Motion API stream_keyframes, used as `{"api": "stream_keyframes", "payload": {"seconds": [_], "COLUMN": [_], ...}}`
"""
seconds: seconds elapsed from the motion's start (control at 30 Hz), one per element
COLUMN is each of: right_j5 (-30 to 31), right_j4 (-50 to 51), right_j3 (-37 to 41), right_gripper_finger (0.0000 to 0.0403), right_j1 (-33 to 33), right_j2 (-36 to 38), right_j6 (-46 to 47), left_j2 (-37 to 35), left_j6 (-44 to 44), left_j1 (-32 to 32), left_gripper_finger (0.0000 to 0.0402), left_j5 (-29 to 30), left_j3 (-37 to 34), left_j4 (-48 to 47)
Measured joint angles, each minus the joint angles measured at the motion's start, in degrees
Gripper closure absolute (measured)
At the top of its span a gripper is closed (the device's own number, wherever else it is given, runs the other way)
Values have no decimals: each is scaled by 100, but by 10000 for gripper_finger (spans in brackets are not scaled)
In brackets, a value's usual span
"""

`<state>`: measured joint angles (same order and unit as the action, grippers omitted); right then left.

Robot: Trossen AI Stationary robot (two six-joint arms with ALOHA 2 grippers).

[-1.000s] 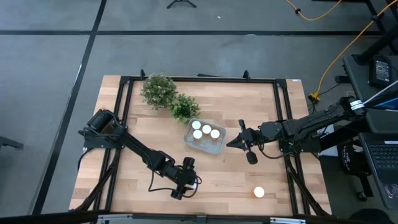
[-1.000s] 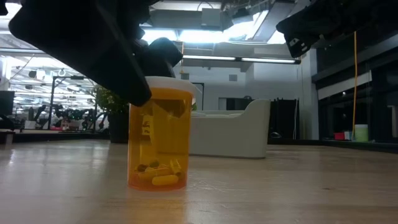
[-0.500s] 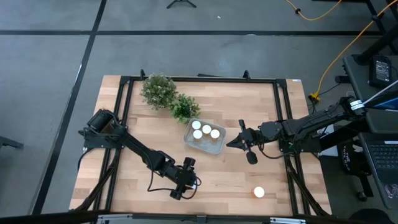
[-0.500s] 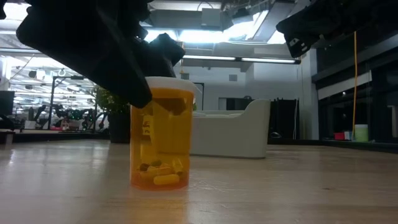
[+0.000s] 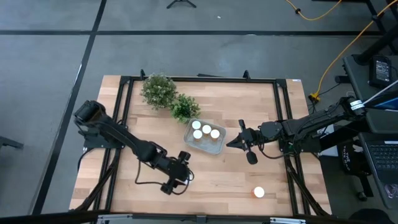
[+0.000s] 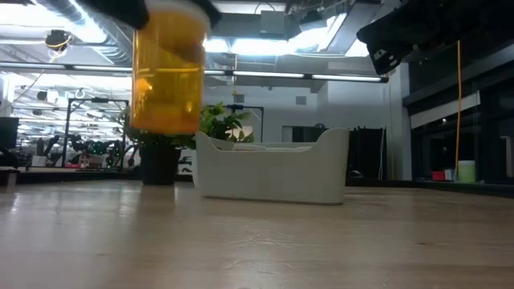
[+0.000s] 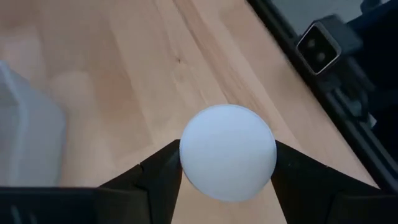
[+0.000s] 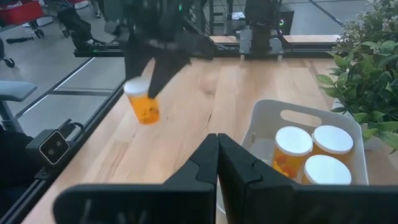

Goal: Pick and place pill bottles into a basket
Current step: Put the orange pill bottle into the grey bin

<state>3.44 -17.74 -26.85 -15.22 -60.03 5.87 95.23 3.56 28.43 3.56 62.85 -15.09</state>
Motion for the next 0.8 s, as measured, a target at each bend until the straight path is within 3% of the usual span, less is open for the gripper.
{"api": "stream_keyframes", "payload": {"seconds": [0.4, 0.8], "right_j5": [-2, 0], "right_j4": [2, -181], "right_j3": [0, 0], "right_gripper_finger": [393, 393], "right_j1": [-2, 2], "right_j2": [0, 0], "right_j6": [-24, -162], "left_j2": [-947, -1118], "left_j6": [-444, -922], "left_j1": [-535, -1673], "left_gripper_finger": [187, 187], "left_j5": [-58, -195], "left_j3": [0, 0], "left_j4": [-488, -494]}}
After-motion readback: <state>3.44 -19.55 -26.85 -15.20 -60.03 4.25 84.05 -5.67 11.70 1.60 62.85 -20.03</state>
